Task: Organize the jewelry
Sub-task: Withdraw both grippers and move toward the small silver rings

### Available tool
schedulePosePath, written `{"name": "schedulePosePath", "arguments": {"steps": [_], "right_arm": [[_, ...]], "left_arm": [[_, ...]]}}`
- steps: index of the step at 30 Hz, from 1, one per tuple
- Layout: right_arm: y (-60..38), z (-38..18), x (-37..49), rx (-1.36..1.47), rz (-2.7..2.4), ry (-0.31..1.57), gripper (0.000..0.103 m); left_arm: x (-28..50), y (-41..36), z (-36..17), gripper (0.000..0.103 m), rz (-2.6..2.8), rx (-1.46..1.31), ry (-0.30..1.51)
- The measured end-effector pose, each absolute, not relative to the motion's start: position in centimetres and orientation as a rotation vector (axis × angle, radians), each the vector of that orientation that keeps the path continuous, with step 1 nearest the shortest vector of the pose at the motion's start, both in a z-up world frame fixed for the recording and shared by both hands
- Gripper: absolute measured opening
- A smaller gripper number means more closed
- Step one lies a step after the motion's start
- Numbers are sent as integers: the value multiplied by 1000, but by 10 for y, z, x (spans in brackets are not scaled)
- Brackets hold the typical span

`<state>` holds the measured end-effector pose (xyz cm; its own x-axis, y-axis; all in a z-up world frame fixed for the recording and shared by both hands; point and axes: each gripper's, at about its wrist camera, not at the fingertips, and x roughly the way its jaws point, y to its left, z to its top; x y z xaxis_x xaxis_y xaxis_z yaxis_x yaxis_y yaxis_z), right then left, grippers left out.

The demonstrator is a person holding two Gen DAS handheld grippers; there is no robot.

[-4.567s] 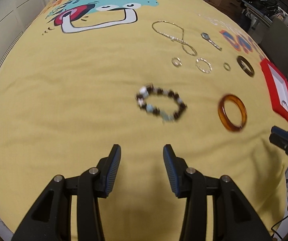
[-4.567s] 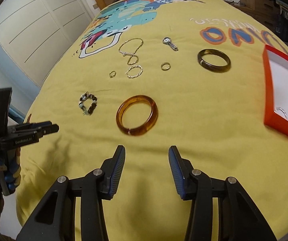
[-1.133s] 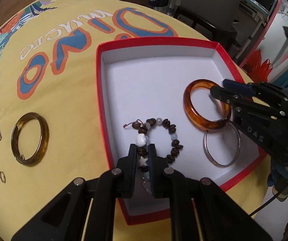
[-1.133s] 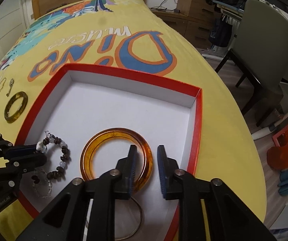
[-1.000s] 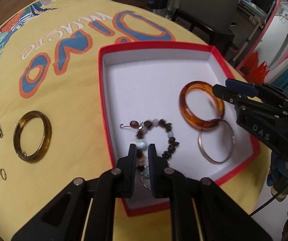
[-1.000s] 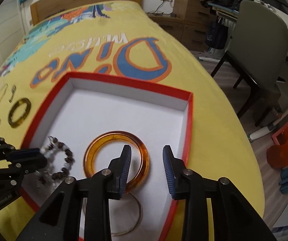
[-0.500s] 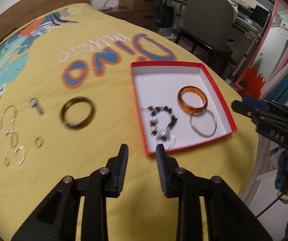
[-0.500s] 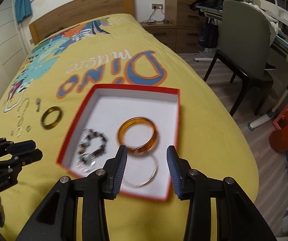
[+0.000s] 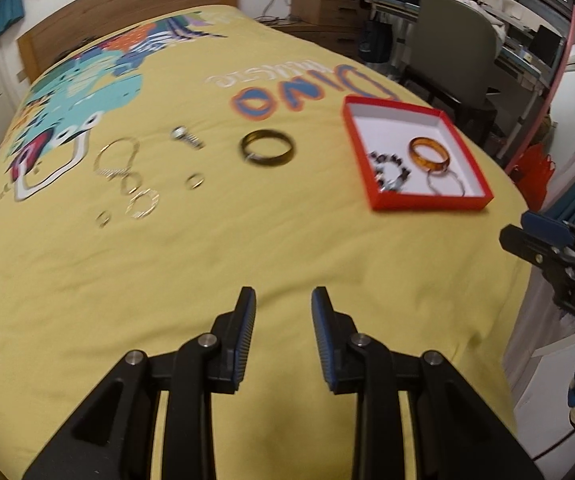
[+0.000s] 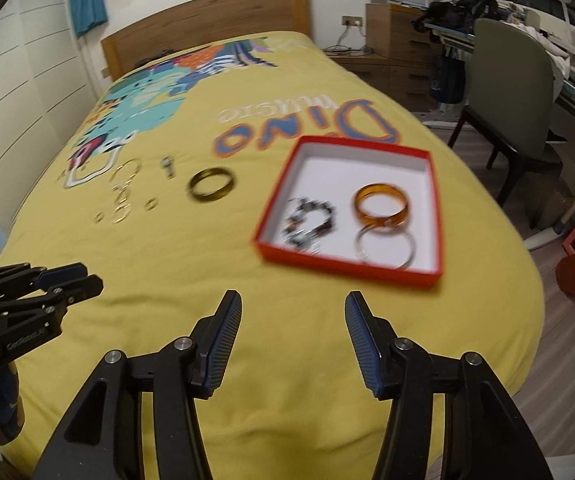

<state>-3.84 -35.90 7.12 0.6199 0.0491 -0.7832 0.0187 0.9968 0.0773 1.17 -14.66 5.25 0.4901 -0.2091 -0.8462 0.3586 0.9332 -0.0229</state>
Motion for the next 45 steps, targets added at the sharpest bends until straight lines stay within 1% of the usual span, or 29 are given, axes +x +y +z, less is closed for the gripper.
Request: {"name": "schedulePosePath", "arguments": {"steps": [1, 3, 5, 11, 14, 29, 38, 45], "right_arm": [[-353, 71, -42, 79, 25, 903, 54], [-339, 70, -52, 73, 42, 904, 56], [-328, 69, -58, 69, 54, 907, 58], [-304, 63, -70, 55, 83, 919, 59], [-299, 63, -73, 65, 90, 915, 60], [-267, 64, -64, 66, 173, 905, 60], [-245, 51, -39, 50, 222, 936, 60], [-231, 30, 18, 39, 248, 973, 55]], "left_arm": [[6, -138, 51, 34, -332, 164, 1002], [-2, -124, 50, 38, -306, 153, 1002], [-8, -112, 48, 38, -287, 141, 1010], [-21, -81, 44, 39, -221, 123, 1019], [-26, -68, 44, 42, -195, 98, 1017], [-35, -15, 38, 42, -125, 31, 1031], [-12, 6, 19, 42, -107, 22, 1058], [42, 25, 1, 42, -76, 17, 1095]]}}
